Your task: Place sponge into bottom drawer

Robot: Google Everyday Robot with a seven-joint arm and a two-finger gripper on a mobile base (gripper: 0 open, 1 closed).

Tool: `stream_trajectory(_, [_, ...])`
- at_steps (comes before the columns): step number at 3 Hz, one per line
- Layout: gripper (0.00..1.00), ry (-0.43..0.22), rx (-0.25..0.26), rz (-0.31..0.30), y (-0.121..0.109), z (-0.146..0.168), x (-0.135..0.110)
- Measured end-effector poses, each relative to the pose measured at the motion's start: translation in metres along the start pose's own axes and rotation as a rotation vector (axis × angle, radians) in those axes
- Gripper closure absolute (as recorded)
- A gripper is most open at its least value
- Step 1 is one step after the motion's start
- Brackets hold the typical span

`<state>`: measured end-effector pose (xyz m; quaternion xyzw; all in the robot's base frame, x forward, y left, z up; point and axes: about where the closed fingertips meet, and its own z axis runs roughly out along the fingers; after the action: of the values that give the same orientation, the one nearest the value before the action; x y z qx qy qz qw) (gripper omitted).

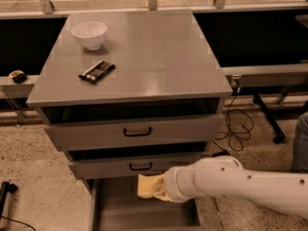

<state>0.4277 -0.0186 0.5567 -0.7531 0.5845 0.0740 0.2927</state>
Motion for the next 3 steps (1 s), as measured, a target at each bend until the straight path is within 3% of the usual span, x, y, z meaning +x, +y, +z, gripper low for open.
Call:
stream_trajectory(1, [1.0,-0.091,0.095,0.057,0.0,0.028,0.016])
stream_trajectory(2, [1.0,-0.194,0.185,0.042,0.019,0.043,0.049])
stream_trajectory(3, [1.0,-0.345,0.281,0.017,0.009,0.029,0.05])
